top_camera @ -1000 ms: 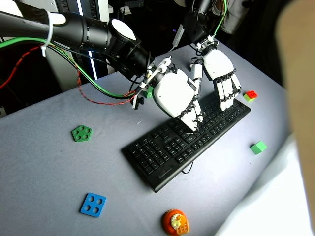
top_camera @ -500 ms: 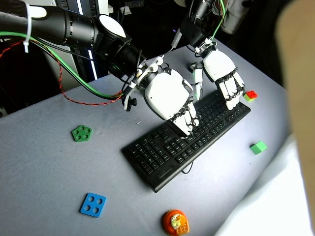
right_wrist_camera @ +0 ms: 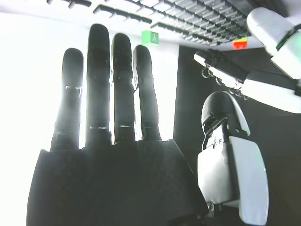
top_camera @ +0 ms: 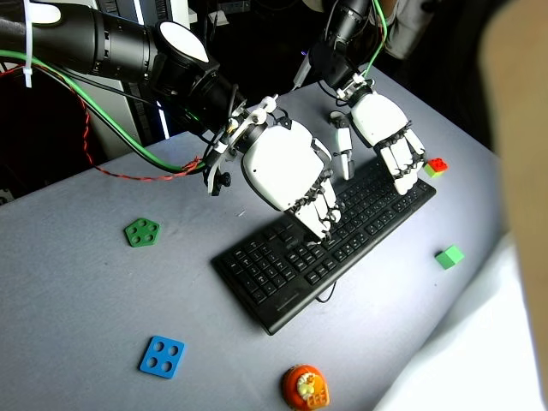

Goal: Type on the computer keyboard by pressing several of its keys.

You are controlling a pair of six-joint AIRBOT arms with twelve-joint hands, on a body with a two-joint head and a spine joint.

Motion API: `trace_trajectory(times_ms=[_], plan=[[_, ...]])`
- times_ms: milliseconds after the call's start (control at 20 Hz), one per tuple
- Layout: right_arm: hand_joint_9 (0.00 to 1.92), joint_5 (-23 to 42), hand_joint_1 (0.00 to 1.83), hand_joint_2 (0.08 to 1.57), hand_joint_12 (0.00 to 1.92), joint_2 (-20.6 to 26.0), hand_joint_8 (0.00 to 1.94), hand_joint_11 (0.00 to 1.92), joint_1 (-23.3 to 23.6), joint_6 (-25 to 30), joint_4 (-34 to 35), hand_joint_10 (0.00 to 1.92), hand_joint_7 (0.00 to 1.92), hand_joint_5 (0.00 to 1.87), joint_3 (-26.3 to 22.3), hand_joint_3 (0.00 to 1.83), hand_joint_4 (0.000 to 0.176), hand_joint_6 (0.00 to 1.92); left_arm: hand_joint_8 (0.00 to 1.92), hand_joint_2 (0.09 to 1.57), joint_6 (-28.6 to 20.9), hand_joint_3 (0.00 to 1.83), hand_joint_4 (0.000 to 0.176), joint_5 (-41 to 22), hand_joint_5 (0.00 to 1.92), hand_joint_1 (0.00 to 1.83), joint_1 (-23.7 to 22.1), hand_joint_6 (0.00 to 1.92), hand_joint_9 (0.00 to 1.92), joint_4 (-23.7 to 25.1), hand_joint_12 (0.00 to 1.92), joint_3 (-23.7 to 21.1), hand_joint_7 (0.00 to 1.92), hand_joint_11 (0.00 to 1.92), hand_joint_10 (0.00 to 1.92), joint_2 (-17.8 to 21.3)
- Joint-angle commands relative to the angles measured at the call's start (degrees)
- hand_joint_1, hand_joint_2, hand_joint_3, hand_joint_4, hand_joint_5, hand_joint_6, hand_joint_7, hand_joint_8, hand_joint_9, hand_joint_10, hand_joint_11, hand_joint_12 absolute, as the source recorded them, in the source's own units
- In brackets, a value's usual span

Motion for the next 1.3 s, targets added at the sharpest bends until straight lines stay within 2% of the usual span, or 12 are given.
trace_trajectory(times_ms=[0,150,300,400,550,750,900,950,1050,1100,1150,1250], plan=[[0.67,-1.2,0.01,1.18,1.46,0.5,0.00,0.00,0.8,0.0,-4.5,0.04,0.64,0.55,-0.5,0.00,0.000,0.01,0.00,1.19,0.4,0.00,0.042,-6.2,0.15,0.40,-0.3,0.01,0.35,2.8,1.10,0.5,0.31,0.00,0.00,-0.3],[0.66,-1.2,0.02,1.18,1.44,1.3,0.00,0.00,1.1,-0.4,-4.5,0.04,0.63,0.55,-0.9,0.00,0.000,0.01,0.01,1.18,0.4,0.00,0.039,-6.3,0.17,0.46,-0.3,0.01,0.37,2.8,1.14,1.4,0.33,0.00,0.01,-1.1],[0.66,-1.0,0.02,1.18,1.44,1.9,0.00,0.00,1.3,-0.6,-4.5,0.04,0.63,0.54,-1.0,0.00,0.000,0.01,0.00,1.17,0.7,0.00,0.034,-6.6,0.17,0.60,-0.3,0.01,0.36,2.8,1.13,1.7,0.31,0.00,0.01,-1.9],[0.66,-0.9,0.02,1.18,1.45,2.0,0.00,0.00,1.5,-0.9,-4.5,0.03,0.63,0.56,-1.0,0.00,0.000,0.02,0.00,1.12,0.7,0.00,0.027,-6.6,0.18,0.86,-0.3,0.01,0.36,2.8,1.11,1.8,0.30,0.00,0.00,-2.2],[0.66,0.1,0.05,1.18,1.45,2.3,0.00,0.00,1.9,-1.7,-4.5,0.04,0.63,0.55,-1.0,0.00,0.000,0.01,0.00,1.02,0.7,0.00,0.038,-6.7,0.21,1.11,-0.4,0.01,0.36,2.8,1.14,1.8,0.28,0.00,0.00,-2.3],[0.67,0.0,0.05,1.18,1.44,2.9,0.01,0.00,2.2,-2.3,-4.5,0.04,0.64,0.56,-1.0,0.00,0.000,0.01,0.00,1.02,0.3,0.00,0.036,-6.7,0.20,1.14,-0.5,0.01,0.32,2.8,1.10,1.7,0.25,0.00,0.00,-2.2],[0.66,0.0,0.03,1.19,1.41,3.0,0.00,0.00,2.2,-2.4,-4.5,0.03,0.62,0.54,-1.1,0.00,0.000,0.00,0.00,1.04,0.1,0.00,0.035,-6.7,0.19,1.06,-0.6,0.00,0.32,2.8,1.12,1.7,0.24,0.00,0.00,-2.2],[0.66,0.5,0.02,1.19,1.41,3.3,0.00,0.00,2.2,-2.5,-4.5,0.03,0.62,0.53,-1.3,0.00,0.000,0.00,0.00,1.07,-0.1,0.01,0.031,-6.6,0.20,0.98,-0.6,0.00,0.33,2.8,1.12,1.7,0.25,0.00,0.01,-2.2],[0.67,0.6,0.02,1.19,1.43,3.9,0.00,0.00,2.2,-2.9,-4.5,0.03,0.63,0.55,-1.7,0.00,0.000,0.01,0.01,1.16,-0.6,0.02,0.024,-6.6,0.16,0.53,-0.6,0.00,0.36,2.8,1.13,1.7,0.28,0.00,0.01,-2.2],[0.66,1.2,0.02,1.19,1.43,4.5,0.00,0.00,2.2,-3.3,-4.5,0.03,0.63,0.54,-1.9,0.00,0.000,0.00,0.01,1.16,-0.9,0.02,0.014,-6.3,0.15,0.33,-0.6,0.00,0.36,2.8,1.12,1.7,0.30,0.00,0.01,-2.1],[0.66,1.7,0.03,1.19,1.43,4.8,0.00,0.00,2.3,-3.5,-4.6,0.03,0.63,0.53,-1.9,0.00,0.000,0.00,0.02,1.17,-1.2,0.02,0.016,-6.2,0.20,0.11,-0.6,0.02,0.38,2.8,1.13,1.7,0.34,0.00,0.02,-2.1],[0.67,0.5,0.03,1.19,1.46,4.8,0.01,0.00,2.5,-3.5,-4.6,0.03,0.65,0.55,-1.9,0.00,0.000,0.01,0.01,1.13,-1.8,0.00,0.026,-5.8,0.20,0.00,-0.6,0.02,0.37,2.8,1.11,1.6,0.32,0.00,0.01,-2.1]])
